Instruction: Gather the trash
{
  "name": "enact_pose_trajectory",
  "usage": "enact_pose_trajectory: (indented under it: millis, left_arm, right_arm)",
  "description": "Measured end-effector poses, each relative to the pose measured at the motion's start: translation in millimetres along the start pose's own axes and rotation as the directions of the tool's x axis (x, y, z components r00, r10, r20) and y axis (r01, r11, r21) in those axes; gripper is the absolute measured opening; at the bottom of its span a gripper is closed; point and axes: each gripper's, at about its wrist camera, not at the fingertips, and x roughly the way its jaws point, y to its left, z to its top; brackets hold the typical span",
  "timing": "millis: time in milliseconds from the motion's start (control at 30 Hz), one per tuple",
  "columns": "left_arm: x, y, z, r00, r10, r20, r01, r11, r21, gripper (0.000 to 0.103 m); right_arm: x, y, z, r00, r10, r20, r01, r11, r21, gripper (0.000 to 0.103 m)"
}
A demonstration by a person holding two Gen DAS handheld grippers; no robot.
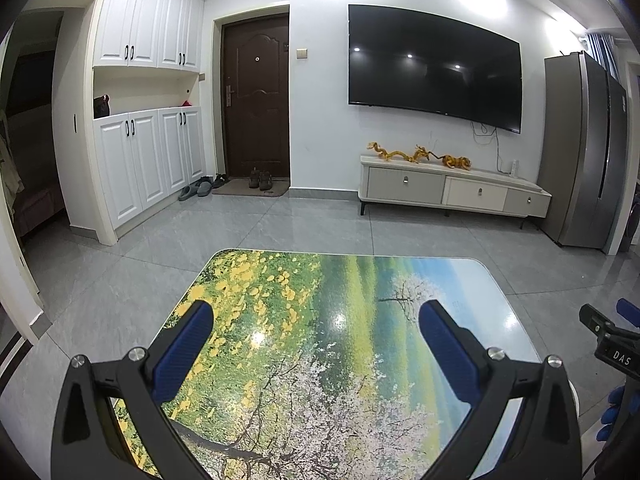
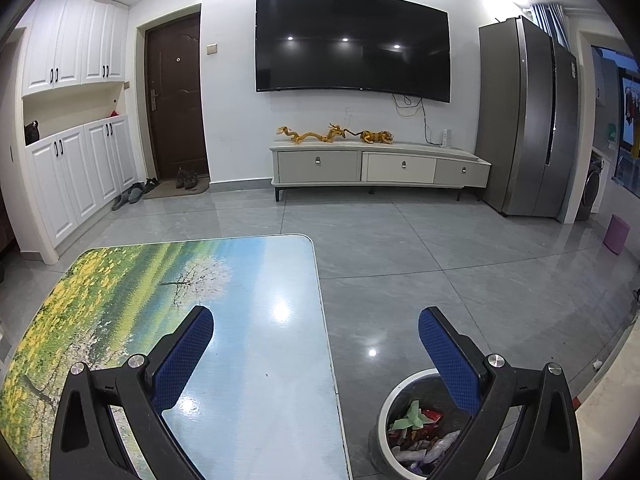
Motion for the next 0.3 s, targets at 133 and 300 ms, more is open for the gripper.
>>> enact_pose_trajectory:
  millis: [133, 300]
  left_arm:
    - [1.6, 1.2, -0.8, 1.0, 0.0, -0.003, 0.0, 1.0, -0.004, 0.103]
    - [3.7, 3.7, -0.9, 1.0, 0.001, -0.008, -0.001, 1.0, -0.015, 0.103]
  right_arm:
    - [0.1, -0.7, 0.4, 1.0, -0.005, 0.001, 0.005, 1.0, -0.004, 0.103]
    - [-0.8, -0.3, 0.4, 1.0, -0.01, 0.006, 0.01, 1.0, -0.004, 0.103]
